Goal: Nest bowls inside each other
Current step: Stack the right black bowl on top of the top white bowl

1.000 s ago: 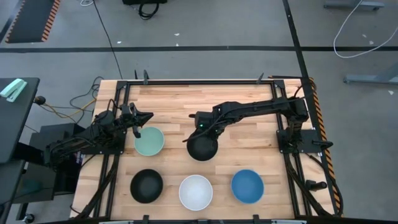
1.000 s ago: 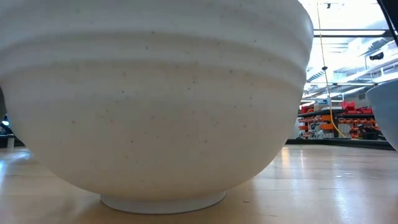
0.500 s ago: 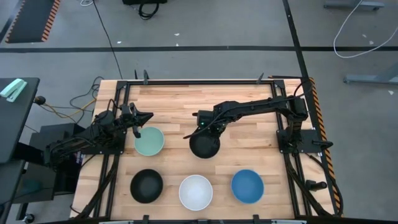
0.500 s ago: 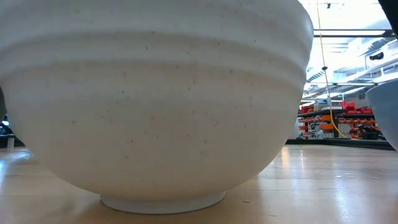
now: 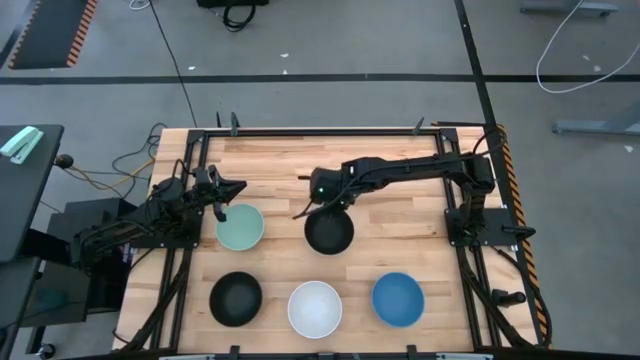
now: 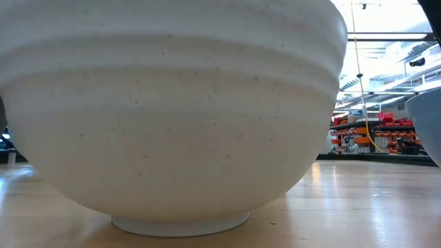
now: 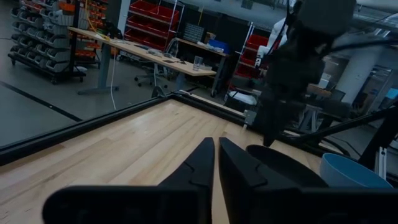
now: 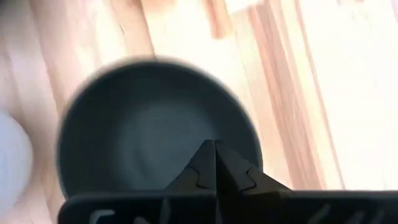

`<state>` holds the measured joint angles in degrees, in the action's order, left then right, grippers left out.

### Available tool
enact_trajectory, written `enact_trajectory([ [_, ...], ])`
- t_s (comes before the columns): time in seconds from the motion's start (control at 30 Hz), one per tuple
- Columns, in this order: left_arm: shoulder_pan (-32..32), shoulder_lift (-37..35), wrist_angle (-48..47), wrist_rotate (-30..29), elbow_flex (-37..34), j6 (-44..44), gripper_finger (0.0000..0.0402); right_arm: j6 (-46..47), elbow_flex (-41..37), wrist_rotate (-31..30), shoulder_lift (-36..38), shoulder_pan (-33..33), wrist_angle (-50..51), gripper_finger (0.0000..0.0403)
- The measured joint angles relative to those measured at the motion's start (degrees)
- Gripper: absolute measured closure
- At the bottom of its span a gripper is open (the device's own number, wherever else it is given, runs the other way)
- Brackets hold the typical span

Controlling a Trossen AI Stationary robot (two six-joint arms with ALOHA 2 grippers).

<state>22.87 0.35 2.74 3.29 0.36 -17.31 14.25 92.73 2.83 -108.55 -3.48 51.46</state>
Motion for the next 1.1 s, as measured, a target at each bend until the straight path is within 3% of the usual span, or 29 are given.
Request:
enact_trajectory([
  [0.3, -0.01, 0.01, 0.0, 0.0, 0.0, -0.02, 0.0374, -2.51, 0.07, 0.69, -0.4, -2.46, -4.52, 0.0403],
  [1.1, -0.02, -0.03, 0.14, 0.02, 0.0, -0.03, 0.0367, -2.71, -0.24, 3.48, -4.07, -0.69, -8.63, 0.0403],
])
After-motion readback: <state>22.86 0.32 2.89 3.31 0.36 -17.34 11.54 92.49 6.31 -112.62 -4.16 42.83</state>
